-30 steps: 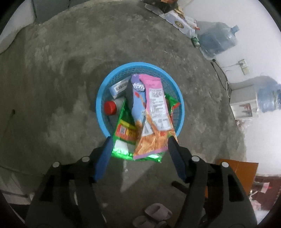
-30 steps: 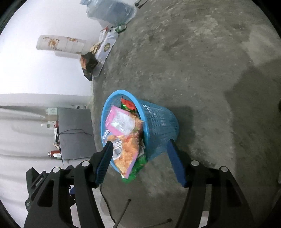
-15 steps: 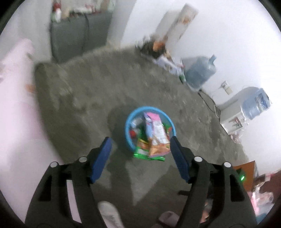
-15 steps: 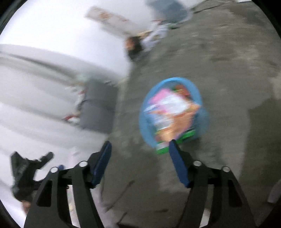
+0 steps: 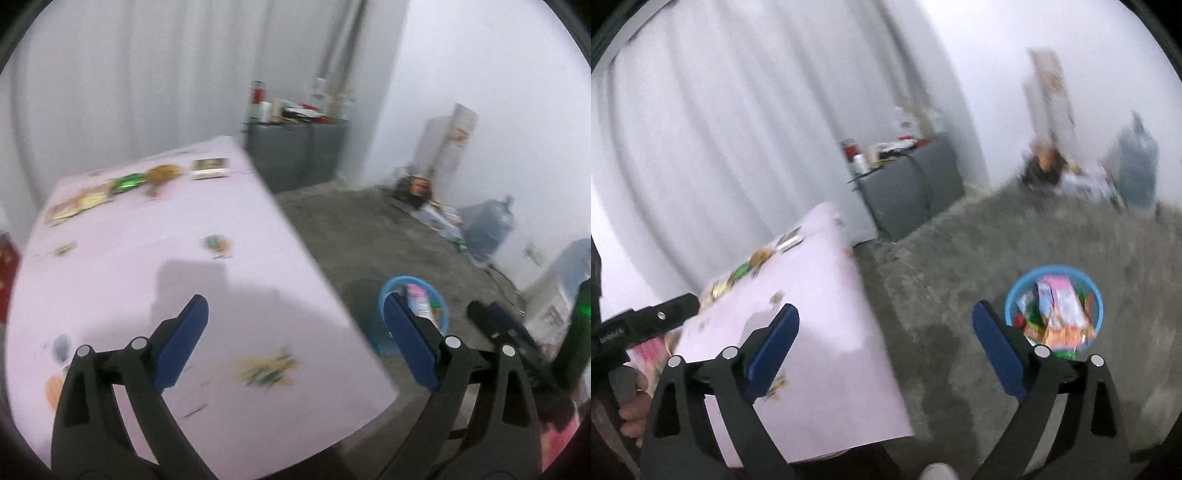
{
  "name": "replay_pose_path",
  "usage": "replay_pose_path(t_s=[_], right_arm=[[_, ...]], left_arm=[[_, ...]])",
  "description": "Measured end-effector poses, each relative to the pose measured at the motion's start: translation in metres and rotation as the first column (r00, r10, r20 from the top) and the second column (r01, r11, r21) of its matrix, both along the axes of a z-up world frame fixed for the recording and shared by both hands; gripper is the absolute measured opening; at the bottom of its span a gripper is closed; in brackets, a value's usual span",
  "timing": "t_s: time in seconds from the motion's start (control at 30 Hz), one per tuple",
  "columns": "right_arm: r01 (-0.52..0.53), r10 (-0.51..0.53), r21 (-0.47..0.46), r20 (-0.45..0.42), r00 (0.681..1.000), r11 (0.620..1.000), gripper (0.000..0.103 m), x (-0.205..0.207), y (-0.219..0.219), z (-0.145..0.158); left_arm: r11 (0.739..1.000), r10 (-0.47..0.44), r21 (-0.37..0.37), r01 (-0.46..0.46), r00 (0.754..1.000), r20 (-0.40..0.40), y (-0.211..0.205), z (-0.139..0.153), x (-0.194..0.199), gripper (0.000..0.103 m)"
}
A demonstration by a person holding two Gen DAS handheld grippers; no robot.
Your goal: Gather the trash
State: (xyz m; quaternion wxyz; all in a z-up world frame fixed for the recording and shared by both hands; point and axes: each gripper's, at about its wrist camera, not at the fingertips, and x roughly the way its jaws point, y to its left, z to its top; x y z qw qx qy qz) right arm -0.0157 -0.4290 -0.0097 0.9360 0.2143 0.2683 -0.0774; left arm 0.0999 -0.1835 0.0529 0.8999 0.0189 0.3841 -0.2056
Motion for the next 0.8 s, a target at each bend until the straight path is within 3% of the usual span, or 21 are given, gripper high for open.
replay_pose_path(t_s=[0.2,0.3,0.4,0.57,0.7,0.8], right_arm=[[-0.002,0.015,-0.180,0.073,0.997,0.984,0.097,-0.015,0.052,0.052],[-0.004,0.019,-0.250,0.057,0.998,0.968,0.097,-0.019,0.074,0.071],[-0.012,0.021,-0.347,0.022,1.000,0.938,0.097,-0.023,0.091,0.076],[-0.016,-0.014,-0.440,-0.067,0.998,0.898,0.097,-0.036,0.116,0.058],[-0.069,-0.005,-0.410,-0.176,0.984,0.910,0.097,-0.044,0.127,0.028],[-0.112,0.009,-0.401,-0.249,0.968,0.909,0.097,-0.044,0.135,0.006]], left_arm=[[0.990,0.098,0.089,-0.107,0.989,0.107,0.046,0.001,-0.037,0.094],[0.981,0.109,0.142,-0.131,0.982,0.151,0.058,-0.002,-0.050,0.094],[0.967,0.123,0.203,-0.152,0.982,0.146,0.068,-0.007,-0.053,0.094],[0.958,0.210,0.183,-0.222,0.974,0.085,0.092,-0.022,-0.064,0.094],[0.946,0.292,0.142,-0.290,0.956,0.009,0.107,-0.041,-0.074,0.094],[0.938,0.314,0.159,-0.308,0.949,-0.011,0.109,-0.052,-0.078,0.094]])
